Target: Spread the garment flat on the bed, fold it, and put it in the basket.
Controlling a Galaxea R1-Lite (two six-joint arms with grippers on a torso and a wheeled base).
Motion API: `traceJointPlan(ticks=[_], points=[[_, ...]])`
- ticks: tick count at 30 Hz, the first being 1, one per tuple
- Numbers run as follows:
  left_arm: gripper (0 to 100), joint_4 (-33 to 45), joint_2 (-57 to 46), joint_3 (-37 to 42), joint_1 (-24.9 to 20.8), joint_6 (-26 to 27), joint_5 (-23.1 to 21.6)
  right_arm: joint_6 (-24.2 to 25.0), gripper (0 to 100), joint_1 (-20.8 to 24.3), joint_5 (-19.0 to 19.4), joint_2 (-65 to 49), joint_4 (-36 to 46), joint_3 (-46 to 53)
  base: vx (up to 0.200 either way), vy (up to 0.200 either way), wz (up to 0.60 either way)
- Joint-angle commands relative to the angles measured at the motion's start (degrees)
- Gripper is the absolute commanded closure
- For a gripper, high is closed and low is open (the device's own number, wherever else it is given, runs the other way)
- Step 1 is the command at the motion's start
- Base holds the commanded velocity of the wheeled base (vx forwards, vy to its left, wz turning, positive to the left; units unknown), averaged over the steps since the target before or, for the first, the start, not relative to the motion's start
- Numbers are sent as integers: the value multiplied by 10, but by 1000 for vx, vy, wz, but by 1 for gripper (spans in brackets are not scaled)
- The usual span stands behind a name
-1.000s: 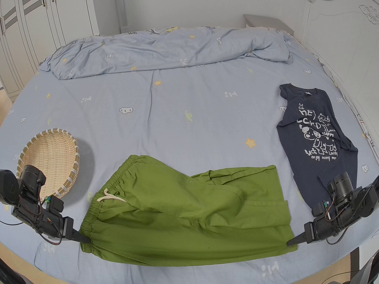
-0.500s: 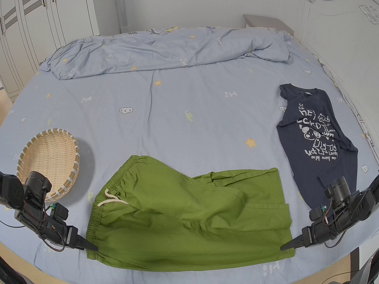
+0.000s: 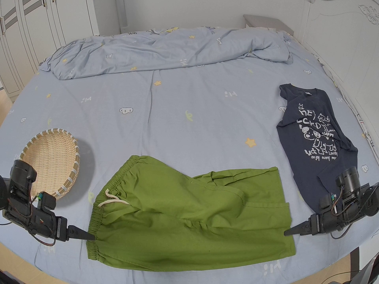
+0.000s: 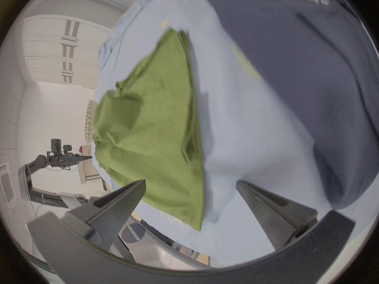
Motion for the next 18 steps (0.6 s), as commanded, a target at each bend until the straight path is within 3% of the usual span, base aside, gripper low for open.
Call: traceJointPlan(ticks=[1,4,6,7,13,18], points=[[0,0,-94,-77,-26,-61,0,40,0,8,11,-106,16,-70,0,0,0],[0,0,-79,-144,-66,-97,0,40,0,10,6,-105,58,-139,0,0,0],[0,0,-78,-148,-68,-98,0,40,0,10,6,-105,61,-144,0,0,0],[0,0,-37,-213,-84,-119,0,39,0,9,-8,-99,110,-228,0,0,0],[0,-1,58,-342,-80,-135,1,35,0,11,-13,-65,143,-339,0,0,0],[0,-1,190,-476,-93,-198,0,32,0,19,-14,-12,144,-399,0,0,0]])
